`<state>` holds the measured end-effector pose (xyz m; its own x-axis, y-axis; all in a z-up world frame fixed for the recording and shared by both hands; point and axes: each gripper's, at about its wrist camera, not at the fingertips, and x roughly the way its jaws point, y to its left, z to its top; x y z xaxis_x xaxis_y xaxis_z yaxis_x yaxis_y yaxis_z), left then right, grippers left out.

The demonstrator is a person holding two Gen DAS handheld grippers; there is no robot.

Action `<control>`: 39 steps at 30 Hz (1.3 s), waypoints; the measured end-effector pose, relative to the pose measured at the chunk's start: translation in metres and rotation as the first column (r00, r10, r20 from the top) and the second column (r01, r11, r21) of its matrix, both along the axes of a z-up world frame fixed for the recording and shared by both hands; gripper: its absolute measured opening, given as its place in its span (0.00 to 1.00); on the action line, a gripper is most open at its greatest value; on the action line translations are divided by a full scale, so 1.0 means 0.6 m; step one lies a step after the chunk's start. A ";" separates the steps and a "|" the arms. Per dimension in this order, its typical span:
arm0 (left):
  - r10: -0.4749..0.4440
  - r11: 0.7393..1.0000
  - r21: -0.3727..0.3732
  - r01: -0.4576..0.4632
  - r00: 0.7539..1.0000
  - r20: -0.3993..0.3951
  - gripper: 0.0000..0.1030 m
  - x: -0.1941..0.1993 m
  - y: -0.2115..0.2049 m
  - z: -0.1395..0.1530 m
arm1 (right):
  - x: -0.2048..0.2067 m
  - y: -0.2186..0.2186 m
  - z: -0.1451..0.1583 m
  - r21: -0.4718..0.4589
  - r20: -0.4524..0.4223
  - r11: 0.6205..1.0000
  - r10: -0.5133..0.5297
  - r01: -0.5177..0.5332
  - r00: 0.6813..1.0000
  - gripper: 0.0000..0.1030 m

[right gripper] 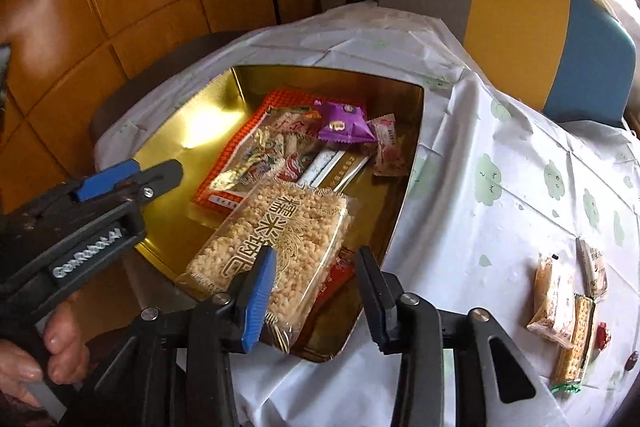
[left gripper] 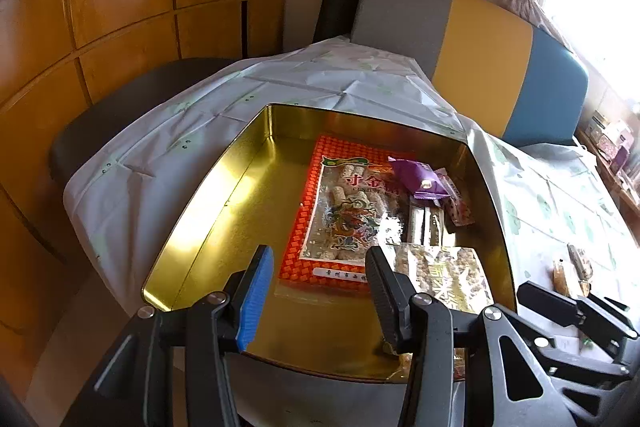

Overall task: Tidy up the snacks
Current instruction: 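Withdraw the open right gripper from the gold lid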

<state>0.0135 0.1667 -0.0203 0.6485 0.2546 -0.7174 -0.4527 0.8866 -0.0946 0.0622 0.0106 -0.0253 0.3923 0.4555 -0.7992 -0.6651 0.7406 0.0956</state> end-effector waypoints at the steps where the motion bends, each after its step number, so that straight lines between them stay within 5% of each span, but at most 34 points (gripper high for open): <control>1: -0.003 1.000 0.001 0.003 1.000 -0.001 0.47 0.000 -0.001 0.000 | -0.001 -0.006 0.004 0.012 -0.002 1.000 -0.004 0.004 1.000 0.41; 12: -0.043 0.999 0.009 0.043 0.999 0.007 0.47 -0.001 -0.017 0.005 | 0.000 -0.058 0.023 0.071 -0.001 0.995 -0.074 0.074 0.997 0.41; 24: -0.104 0.994 0.037 0.104 0.994 0.009 0.47 0.002 -0.051 0.014 | 0.050 -0.202 0.019 -0.037 0.038 0.969 -0.242 0.243 0.970 0.41; 32: -0.150 0.987 0.057 0.149 0.989 0.004 0.47 0.007 -0.076 0.019 | 0.088 -0.336 0.021 -0.146 0.106 0.916 -0.361 0.374 0.926 0.41; 39: -0.206 0.975 0.084 0.206 0.979 -0.002 0.47 0.015 -0.115 0.030 | 0.133 -0.468 0.018 -0.171 0.125 0.825 -0.525 0.539 0.842 0.41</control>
<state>0.0224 0.0975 -0.0024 0.6979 0.1736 -0.6948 -0.2593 0.9656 -0.0192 0.1418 -0.2705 -0.0145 0.5865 0.0006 -0.8100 -0.1619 0.9799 -0.1164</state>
